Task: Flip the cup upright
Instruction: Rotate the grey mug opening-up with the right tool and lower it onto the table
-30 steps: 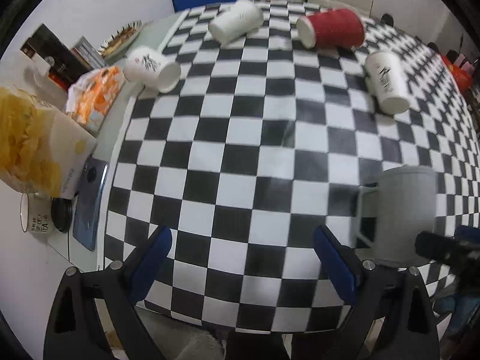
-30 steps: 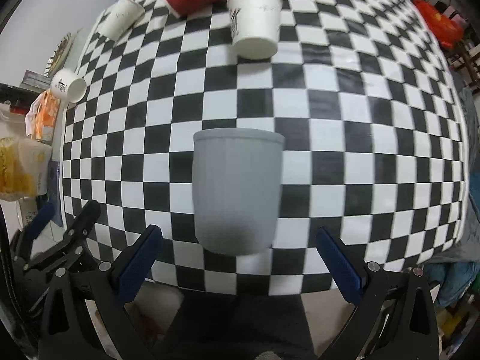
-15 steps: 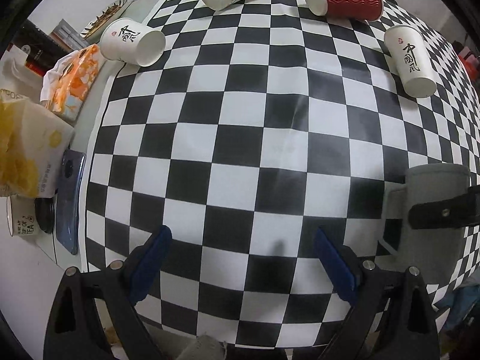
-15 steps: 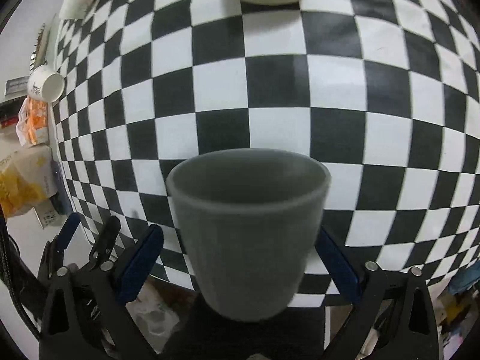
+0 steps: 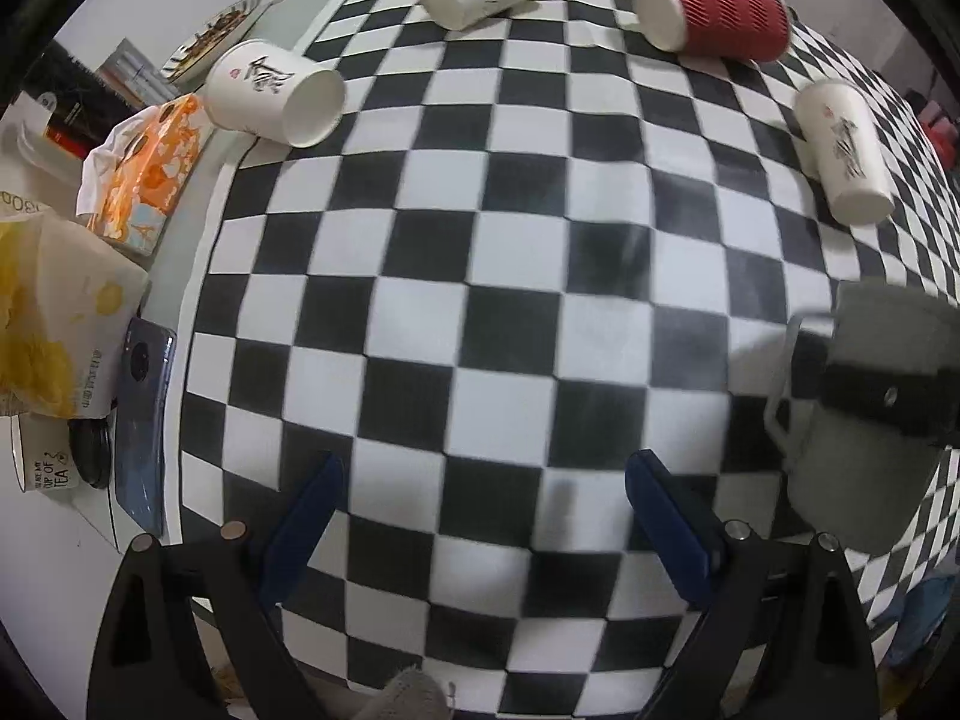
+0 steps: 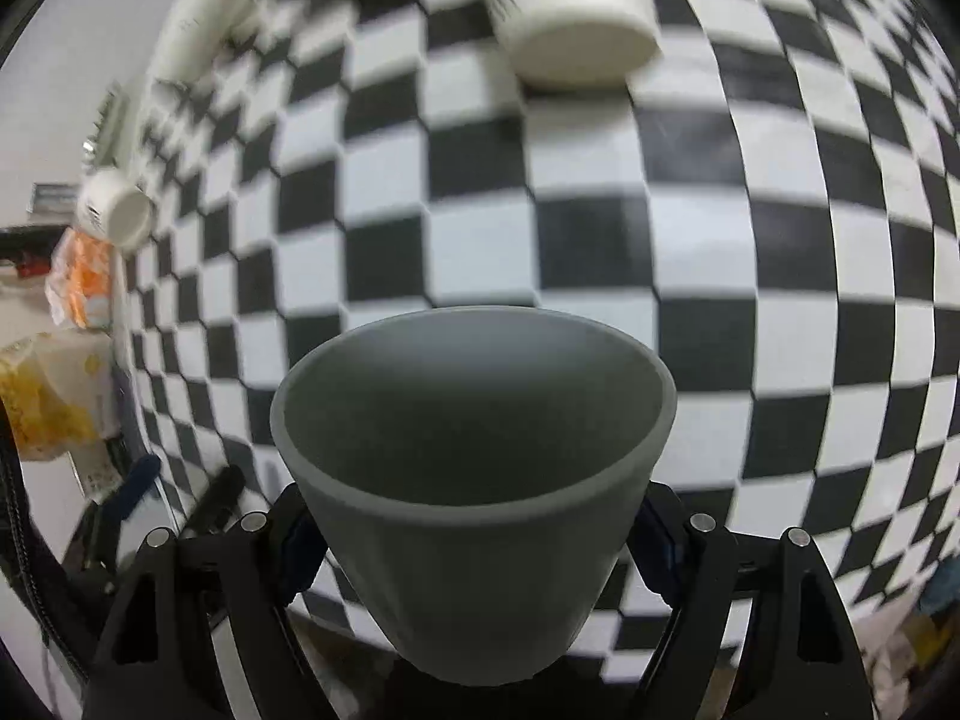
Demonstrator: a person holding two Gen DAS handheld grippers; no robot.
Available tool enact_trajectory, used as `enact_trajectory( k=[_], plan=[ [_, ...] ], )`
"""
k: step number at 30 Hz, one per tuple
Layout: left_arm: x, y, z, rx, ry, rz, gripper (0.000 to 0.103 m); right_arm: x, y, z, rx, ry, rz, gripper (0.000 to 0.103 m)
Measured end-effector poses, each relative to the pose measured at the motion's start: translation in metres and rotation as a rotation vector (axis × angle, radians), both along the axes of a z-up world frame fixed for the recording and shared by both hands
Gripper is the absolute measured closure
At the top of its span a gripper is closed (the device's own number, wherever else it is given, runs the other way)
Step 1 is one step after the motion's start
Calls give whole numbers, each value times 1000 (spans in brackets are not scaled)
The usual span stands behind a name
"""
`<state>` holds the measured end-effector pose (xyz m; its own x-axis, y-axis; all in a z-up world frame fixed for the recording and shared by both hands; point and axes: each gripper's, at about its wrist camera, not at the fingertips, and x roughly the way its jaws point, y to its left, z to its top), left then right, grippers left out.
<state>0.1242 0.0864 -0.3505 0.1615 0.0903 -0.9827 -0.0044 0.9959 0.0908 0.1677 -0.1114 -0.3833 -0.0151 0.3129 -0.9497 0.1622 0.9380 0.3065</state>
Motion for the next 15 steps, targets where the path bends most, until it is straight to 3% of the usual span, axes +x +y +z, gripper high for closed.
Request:
enact_trajectory(
  k=[6,11,15],
  plan=[
    [20,35,-1,0,-37,88,7,38,28,21,-14,-262,-38,19],
    [34,57,-7,5,-65,144,7,59,72,25,-143,-533,-7,19],
    [39,59,-17,2,-65,158,7,57,88,27,-229,-661,31,19]
  ],
)
